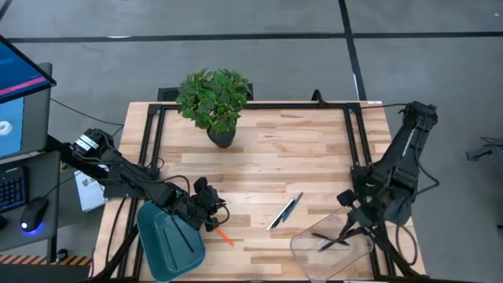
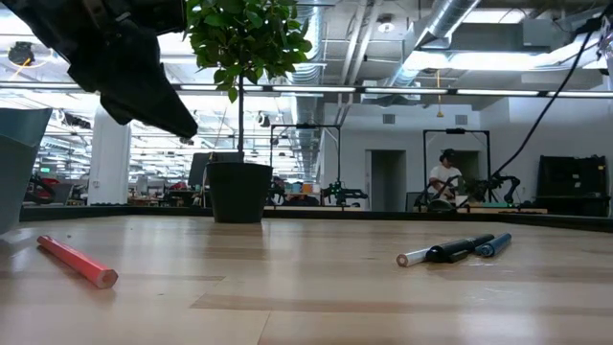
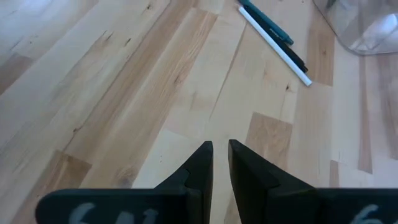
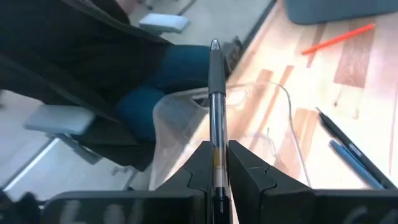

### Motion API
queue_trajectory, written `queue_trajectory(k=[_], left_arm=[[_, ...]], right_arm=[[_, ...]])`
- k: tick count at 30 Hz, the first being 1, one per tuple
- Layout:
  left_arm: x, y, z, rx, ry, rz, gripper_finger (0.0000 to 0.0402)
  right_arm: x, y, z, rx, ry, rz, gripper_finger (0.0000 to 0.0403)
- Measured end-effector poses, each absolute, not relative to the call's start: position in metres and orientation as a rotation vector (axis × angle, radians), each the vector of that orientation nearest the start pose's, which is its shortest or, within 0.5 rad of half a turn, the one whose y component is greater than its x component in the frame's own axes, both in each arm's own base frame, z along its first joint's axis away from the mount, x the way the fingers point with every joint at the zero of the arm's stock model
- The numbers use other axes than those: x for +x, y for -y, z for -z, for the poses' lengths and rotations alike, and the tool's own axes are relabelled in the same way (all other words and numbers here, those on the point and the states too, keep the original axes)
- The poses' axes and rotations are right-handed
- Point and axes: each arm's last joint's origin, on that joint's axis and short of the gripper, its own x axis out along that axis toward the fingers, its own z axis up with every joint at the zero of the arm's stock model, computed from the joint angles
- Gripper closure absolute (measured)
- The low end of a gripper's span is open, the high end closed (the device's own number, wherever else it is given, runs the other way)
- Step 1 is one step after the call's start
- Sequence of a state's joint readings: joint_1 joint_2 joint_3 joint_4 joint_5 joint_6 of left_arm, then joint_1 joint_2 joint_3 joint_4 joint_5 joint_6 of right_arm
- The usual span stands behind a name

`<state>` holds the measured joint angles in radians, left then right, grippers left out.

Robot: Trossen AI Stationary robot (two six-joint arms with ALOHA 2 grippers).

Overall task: Sort pens & pencils
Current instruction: Put the left black pen into the transparent bin, then put the blue pen into the transparent bin

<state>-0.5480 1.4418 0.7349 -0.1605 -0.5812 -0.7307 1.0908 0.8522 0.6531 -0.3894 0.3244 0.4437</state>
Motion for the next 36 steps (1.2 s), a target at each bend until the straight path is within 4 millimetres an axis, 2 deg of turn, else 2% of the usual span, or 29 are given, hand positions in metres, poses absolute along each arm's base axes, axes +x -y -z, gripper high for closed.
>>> queue_trajectory(k=[6,17,24,30,36], left_arm=[[0.239,0.128,-0.182,-0.232,-0.670,-0.289,0.0360],[0.239,0.128,-0.181,-0.238,-0.684,-0.274,0.0360],[0.239,0.128,-0.181,-0.239,-0.688,-0.269,0.0360],[0.239,0.128,-0.181,-0.239,-0.688,-0.268,0.0360],[0.239,0.128,-0.181,-0.242,-0.693,-0.262,0.0360]], right_arm=[[0.094,-0.160,-0.236,0.035,-0.672,-0.558,0.0340],[0.101,-0.173,-0.178,0.092,-0.910,-0.341,0.0340],[0.108,-0.177,-0.171,0.183,-0.927,-0.220,0.0338],[0.109,-0.184,-0.182,0.243,-0.943,-0.260,0.0312],[0.107,-0.186,-0.184,0.255,-0.952,-0.272,0.0295]])
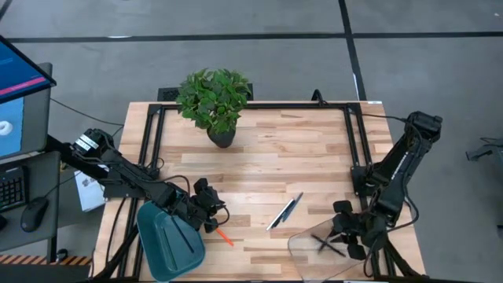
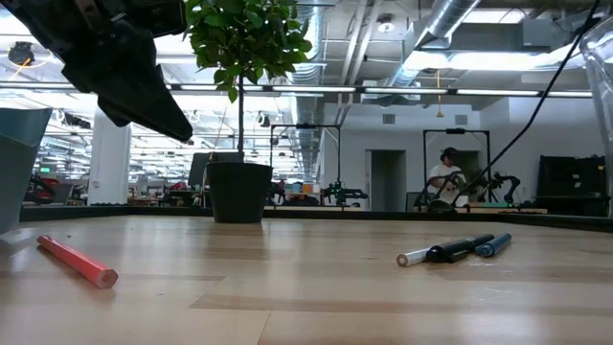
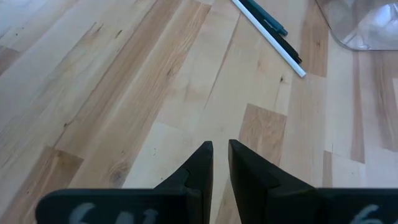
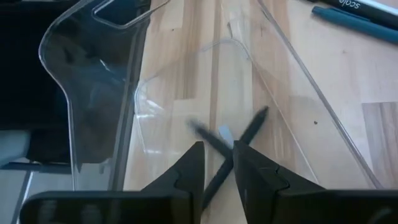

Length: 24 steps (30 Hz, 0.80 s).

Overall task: Sort pens & pencils
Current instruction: Put the blue pen into the transparent bin

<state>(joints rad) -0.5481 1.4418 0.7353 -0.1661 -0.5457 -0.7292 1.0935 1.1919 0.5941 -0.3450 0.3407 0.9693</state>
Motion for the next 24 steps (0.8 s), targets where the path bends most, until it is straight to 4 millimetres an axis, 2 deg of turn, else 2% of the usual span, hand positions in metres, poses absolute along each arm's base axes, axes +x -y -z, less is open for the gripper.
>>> queue_trajectory(k=[9,16,19,24], left_arm=[[0.239,0.128,-0.181,-0.236,-0.691,-0.263,0.0360],[0.239,0.128,-0.181,-0.229,-0.683,-0.275,0.0360],[0.239,0.127,-0.182,-0.215,-0.662,-0.304,0.0360],[0.239,0.124,-0.183,-0.181,-0.607,-0.379,0.0360]], right_arm=[[0.113,-0.179,-0.190,0.197,-0.908,-0.295,0.0296],[0.115,-0.164,-0.217,0.230,-0.763,-0.344,0.0296],[0.118,-0.150,-0.223,0.232,-0.723,-0.264,0.0296],[0.126,-0.119,-0.218,0.210,-0.798,-0.067,0.0296]])
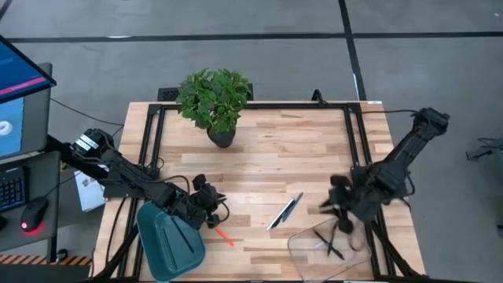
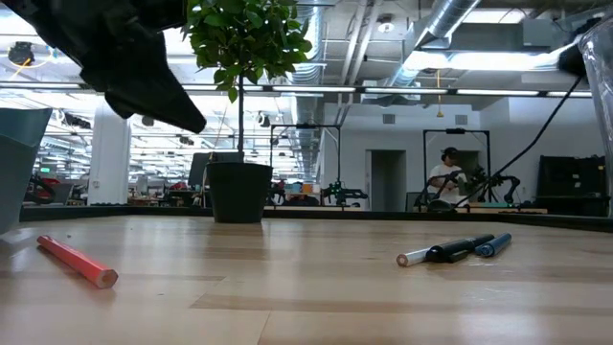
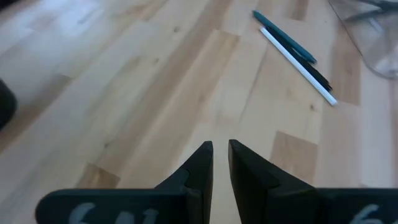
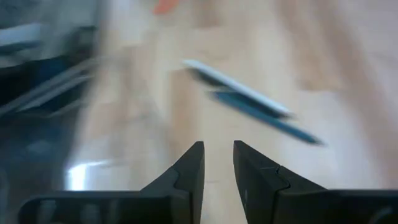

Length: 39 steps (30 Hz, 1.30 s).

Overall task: Sort pens & pencils
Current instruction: Put the blue pen into the transparent bin

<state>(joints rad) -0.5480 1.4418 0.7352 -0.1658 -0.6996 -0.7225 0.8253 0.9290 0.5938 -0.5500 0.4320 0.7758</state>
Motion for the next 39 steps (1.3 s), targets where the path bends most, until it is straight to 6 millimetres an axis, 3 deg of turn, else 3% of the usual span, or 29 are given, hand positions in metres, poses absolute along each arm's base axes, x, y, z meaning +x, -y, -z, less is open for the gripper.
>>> queue_trajectory(k=[5,8,13,26,39], left_arm=[[0.241,0.121,-0.183,-0.171,-0.596,-0.403,0.0360],[0.244,0.116,-0.183,-0.182,-0.596,-0.424,0.0360],[0.249,0.106,-0.183,-0.209,-0.611,-0.436,0.0360],[0.259,0.084,-0.181,-0.195,-0.699,-0.368,0.0360],[0.264,0.085,-0.185,-0.210,-0.674,-0.304,0.0360]], right_arm=[[0.139,-0.089,-0.210,0.214,-0.881,0.143,0.0296],[0.149,-0.080,-0.206,0.215,-0.929,0.147,0.0296],[0.162,-0.076,-0.195,0.191,-1.022,0.104,0.0296],[0.183,-0.063,-0.169,0.094,-1.149,0.182,0.0296],[0.197,-0.067,-0.162,-0.116,-1.126,-0.029,0.0296]])
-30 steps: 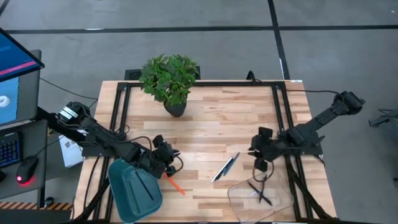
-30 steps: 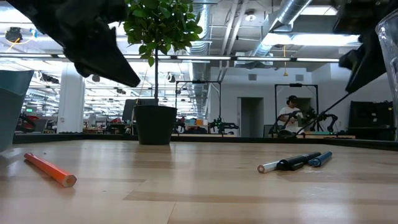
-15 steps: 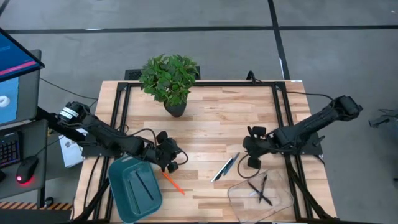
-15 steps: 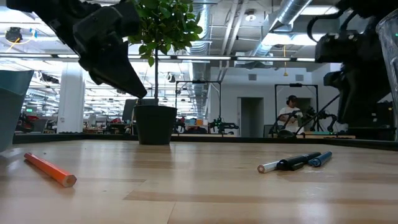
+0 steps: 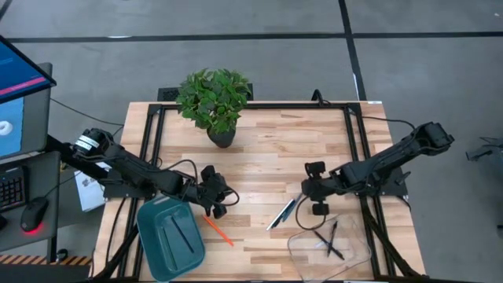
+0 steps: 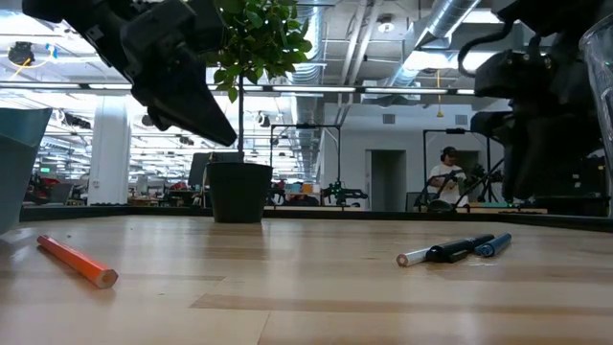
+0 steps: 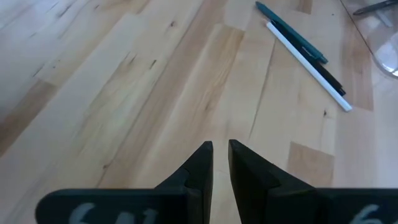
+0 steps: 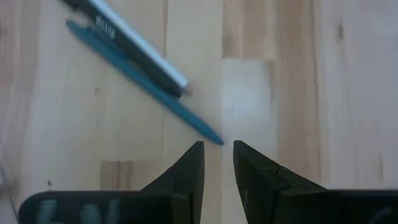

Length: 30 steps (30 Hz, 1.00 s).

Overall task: Sort pens & pencils
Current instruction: Put the blue pen into the transparent bin

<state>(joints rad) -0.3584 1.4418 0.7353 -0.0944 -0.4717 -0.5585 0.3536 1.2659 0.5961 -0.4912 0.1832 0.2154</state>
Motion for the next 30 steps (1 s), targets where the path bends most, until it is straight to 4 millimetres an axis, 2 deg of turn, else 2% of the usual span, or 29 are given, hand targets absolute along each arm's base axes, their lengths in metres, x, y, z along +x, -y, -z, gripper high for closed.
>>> queue_trajectory(k=[16,23,30], left_arm=[[0.2636,0.0846,-0.1848,-0.195,-0.675,-0.299,0.0360],[0.2637,0.0844,-0.1848,-0.196,-0.675,-0.299,0.0360],[0.2637,0.0845,-0.1848,-0.197,-0.676,-0.297,0.0360]], right_arm=[[0.1988,-0.0618,-0.1620,-0.245,-1.128,-0.103,0.0296],[0.2022,-0.0575,-0.1624,-0.203,-1.124,-0.214,0.0296],[0.2022,-0.0578,-0.1624,-0.278,-1.116,-0.265,0.0296]])
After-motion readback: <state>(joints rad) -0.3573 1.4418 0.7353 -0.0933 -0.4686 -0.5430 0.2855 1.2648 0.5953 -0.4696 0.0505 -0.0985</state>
